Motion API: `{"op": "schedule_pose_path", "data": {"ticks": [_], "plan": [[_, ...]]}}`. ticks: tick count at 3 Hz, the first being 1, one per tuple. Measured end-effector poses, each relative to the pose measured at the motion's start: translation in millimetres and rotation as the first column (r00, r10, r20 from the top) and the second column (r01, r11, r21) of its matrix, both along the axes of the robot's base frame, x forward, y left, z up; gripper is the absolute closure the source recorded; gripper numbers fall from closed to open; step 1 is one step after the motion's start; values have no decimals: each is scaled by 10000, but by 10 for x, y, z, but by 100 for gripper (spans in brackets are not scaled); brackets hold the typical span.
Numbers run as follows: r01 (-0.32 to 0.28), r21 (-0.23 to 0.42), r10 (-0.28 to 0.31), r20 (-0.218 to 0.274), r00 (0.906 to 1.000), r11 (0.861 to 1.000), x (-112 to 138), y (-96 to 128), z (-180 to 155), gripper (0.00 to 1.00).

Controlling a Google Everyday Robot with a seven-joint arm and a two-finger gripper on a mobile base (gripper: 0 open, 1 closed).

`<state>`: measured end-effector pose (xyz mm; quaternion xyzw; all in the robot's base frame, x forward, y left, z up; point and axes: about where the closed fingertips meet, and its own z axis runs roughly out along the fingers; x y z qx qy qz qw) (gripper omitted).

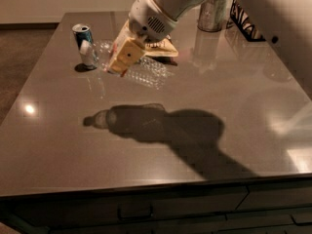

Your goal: Place water bottle upright

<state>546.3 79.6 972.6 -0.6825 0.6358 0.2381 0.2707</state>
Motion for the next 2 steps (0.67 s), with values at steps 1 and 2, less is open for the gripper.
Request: {"op": "schedule_pose_path", "data": {"ticks": [1, 2], "plan": [[493, 1818, -533, 168, 9984, 9821, 73, -80, 266, 100], [1153, 3414, -1354, 356, 9902, 9328, 68, -208, 436, 100]]}}
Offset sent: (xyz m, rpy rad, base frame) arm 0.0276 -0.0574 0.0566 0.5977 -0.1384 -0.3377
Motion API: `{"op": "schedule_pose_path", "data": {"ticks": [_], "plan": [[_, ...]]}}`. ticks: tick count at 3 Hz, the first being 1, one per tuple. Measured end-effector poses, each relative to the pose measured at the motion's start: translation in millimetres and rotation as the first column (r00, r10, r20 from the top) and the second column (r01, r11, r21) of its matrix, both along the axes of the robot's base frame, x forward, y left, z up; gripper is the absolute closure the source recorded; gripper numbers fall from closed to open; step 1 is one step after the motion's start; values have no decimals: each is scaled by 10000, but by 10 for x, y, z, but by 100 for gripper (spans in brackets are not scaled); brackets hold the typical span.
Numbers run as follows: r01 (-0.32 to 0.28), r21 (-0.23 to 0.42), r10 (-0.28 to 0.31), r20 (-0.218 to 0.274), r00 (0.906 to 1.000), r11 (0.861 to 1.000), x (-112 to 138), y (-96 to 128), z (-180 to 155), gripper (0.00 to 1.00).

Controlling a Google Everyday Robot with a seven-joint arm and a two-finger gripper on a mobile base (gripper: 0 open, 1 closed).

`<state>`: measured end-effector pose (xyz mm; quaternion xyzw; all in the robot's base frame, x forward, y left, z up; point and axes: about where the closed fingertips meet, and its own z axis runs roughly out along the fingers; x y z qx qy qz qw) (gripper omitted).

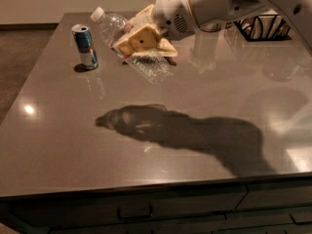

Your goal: Place water bottle upright

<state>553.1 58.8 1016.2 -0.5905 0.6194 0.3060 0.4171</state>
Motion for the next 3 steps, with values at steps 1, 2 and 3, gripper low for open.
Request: {"op": "schedule_pose_path", "data": {"ticks": [1, 2, 3], "plan": [[959, 1394, -972, 26, 9953, 9856, -10, -139, -38, 100], [1931, 2601, -1983, -64, 9801, 9461, 59, -247, -138, 100], [2515, 3608, -2658, -103, 9640, 8981, 103, -331, -257, 100]]}}
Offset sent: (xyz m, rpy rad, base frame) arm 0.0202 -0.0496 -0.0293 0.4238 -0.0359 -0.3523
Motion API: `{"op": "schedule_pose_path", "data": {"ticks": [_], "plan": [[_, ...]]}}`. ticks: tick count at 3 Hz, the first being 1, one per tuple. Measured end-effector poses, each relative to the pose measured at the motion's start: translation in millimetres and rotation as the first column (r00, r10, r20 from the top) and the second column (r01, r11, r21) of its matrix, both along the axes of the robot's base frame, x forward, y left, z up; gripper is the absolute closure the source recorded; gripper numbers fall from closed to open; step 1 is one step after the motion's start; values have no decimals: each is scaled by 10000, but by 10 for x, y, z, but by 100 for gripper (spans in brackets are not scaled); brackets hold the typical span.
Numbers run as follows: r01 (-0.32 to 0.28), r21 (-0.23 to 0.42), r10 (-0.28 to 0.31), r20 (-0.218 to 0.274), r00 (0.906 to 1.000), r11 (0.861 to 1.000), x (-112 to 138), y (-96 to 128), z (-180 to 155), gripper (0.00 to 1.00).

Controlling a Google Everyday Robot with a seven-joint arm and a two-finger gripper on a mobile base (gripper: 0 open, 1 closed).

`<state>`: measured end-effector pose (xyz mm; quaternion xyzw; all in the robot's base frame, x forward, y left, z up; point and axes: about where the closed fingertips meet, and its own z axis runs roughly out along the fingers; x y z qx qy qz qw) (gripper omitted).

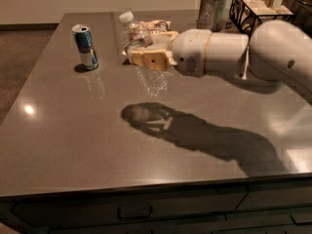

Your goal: Place water bottle upright

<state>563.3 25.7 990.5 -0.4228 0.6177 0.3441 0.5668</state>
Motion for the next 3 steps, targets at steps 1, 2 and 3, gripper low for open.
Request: {"op": "schedule_pose_path", "data": {"ticks": [1, 2, 3], "plan": [[234, 921, -275, 435, 9987, 9955, 15, -29, -107, 100], [330, 1533, -434, 651, 9969, 9876, 24, -60, -220, 100], [382, 1953, -540, 763, 9956, 9800, 15, -91, -313, 100]]}}
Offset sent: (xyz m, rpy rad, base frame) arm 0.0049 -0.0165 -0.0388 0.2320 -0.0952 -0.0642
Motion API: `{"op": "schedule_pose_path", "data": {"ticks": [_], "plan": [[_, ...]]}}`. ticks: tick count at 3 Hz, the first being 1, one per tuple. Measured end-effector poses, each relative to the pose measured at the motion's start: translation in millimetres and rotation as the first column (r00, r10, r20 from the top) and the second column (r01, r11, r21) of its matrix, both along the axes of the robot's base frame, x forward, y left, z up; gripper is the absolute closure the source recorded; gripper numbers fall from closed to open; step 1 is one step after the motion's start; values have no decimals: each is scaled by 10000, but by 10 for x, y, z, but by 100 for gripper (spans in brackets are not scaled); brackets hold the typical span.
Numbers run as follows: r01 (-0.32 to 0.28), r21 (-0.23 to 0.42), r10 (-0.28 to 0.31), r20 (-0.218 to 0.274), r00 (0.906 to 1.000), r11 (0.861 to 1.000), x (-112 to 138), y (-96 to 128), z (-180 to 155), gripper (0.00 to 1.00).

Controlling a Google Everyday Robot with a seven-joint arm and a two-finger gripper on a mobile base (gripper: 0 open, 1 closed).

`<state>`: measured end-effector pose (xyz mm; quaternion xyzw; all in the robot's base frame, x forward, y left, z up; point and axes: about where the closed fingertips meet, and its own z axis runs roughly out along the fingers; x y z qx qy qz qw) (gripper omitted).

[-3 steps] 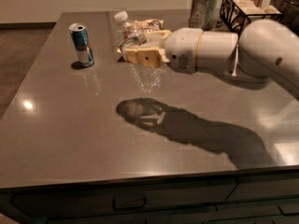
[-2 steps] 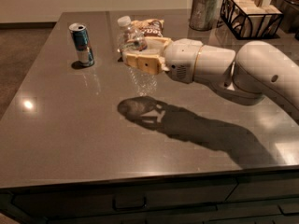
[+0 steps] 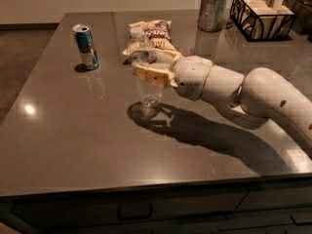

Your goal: Place water bottle upright

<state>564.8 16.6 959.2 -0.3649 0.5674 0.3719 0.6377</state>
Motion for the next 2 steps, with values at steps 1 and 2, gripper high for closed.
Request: {"op": "schedule_pose_path", "data": {"ticks": [1, 2], "plan": [[-19, 506, 18, 13, 10000, 9987, -19, -21, -65, 100], [-215, 747, 210, 66, 9998, 9970, -23, -17, -108, 82]]}}
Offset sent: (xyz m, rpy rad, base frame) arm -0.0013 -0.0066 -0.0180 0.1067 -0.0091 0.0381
